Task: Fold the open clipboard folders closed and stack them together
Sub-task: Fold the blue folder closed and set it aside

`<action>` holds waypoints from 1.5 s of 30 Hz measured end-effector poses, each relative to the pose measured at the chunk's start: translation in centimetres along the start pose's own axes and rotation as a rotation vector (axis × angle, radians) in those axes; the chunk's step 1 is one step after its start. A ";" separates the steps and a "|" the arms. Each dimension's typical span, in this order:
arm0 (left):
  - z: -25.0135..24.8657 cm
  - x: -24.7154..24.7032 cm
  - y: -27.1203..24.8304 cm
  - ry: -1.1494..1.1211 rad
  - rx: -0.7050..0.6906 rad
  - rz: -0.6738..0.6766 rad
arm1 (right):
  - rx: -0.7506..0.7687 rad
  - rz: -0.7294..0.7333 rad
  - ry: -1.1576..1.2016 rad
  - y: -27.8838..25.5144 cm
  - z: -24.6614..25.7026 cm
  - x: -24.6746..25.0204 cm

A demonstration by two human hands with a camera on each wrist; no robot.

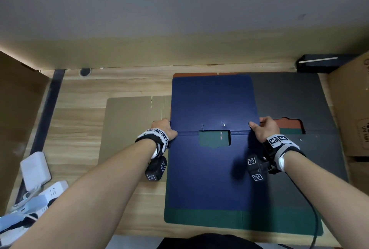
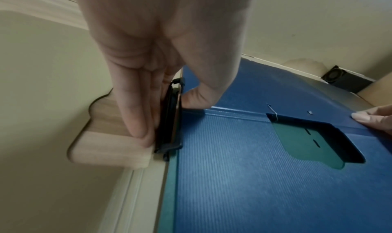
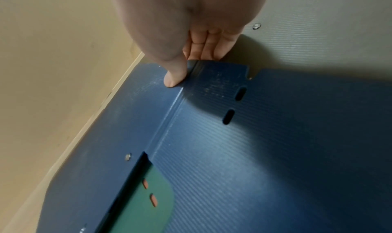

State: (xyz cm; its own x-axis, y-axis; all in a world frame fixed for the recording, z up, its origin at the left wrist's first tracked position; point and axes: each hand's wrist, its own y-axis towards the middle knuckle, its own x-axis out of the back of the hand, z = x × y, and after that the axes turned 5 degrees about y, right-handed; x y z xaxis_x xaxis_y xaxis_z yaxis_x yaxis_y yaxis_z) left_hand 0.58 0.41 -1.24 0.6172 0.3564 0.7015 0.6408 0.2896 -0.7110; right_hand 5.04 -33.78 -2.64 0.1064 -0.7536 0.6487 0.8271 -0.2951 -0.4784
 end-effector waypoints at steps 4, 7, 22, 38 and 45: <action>-0.2 -0.3 0.1 0.010 0.010 -0.004 | -0.051 -0.035 -0.008 0.5 -1.2 2.0; -0.1 -0.8 0.2 0.002 0.027 -0.031 | -0.103 -0.037 -0.032 0.6 -2.6 3.6; -1.5 -1.1 -2.3 -0.067 -0.178 -0.238 | -0.063 -0.034 0.041 -1.6 -2.6 5.1; -0.8 -3.5 -1.6 -0.746 -0.029 -0.083 | -0.105 0.077 0.383 -3.2 -2.6 4.4; 3.2 0.1 -5.9 -0.924 -0.063 -0.301 | -0.031 0.109 0.328 -5.0 0.6 4.1</action>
State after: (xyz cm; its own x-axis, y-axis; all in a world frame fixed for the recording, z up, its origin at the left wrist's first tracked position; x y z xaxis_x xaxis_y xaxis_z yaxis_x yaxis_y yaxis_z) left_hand -4.59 1.59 2.92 -0.1607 0.8395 0.5191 0.7528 0.4444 -0.4855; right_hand 1.64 -35.03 2.78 0.0060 -0.9288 0.3704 0.8032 -0.2162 -0.5552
